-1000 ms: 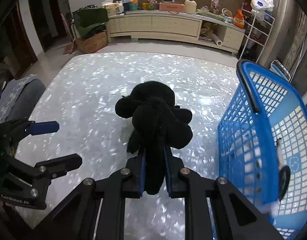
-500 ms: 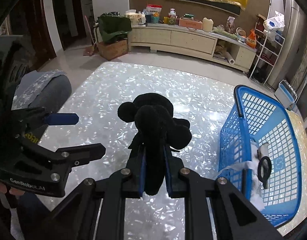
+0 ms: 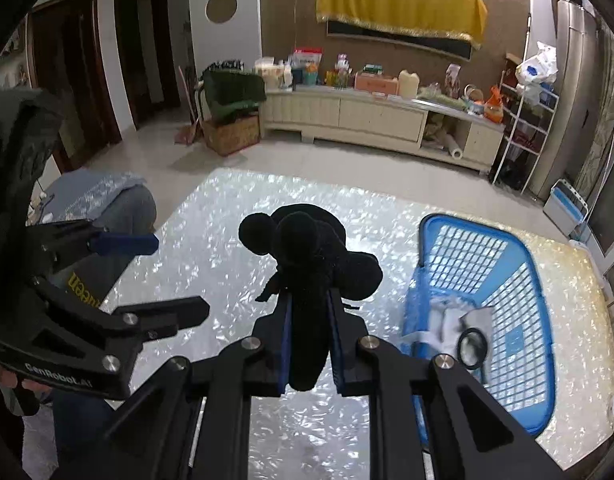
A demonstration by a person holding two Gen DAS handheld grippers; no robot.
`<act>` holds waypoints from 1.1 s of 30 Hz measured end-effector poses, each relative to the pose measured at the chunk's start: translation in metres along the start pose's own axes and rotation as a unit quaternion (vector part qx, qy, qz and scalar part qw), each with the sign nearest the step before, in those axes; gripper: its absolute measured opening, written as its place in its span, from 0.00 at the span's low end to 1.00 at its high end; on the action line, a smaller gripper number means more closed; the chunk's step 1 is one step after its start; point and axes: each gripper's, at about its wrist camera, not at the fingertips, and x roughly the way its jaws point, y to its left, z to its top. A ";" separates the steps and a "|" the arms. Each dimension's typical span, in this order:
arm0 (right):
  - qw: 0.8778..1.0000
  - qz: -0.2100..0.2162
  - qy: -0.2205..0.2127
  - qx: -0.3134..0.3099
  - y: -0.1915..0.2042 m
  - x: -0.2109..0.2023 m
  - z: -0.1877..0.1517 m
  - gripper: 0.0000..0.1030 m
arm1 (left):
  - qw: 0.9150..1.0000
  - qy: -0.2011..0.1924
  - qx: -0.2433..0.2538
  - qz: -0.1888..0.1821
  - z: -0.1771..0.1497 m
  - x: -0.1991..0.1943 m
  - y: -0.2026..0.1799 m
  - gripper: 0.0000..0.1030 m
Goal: Organize soft objects
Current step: 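Lift the black plush dragon with the right gripper and carry it over the basket, then lower the plush dragon into the basket and open the right gripper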
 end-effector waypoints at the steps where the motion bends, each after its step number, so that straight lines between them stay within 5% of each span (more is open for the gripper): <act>1: 1.000 -0.001 -0.005 0.002 -0.003 -0.004 0.001 0.14 | 1.000 -0.001 0.003 0.000 0.003 0.000 -0.004 0.84; 23: 0.996 -0.053 -0.046 0.057 -0.092 -0.030 -0.006 0.14 | 0.996 -0.012 0.081 -0.034 0.071 0.036 -0.105 0.84; 33: 0.993 -0.075 -0.018 0.087 -0.120 -0.004 -0.023 0.14 | 0.995 0.034 0.089 -0.034 0.069 0.094 -0.116 0.84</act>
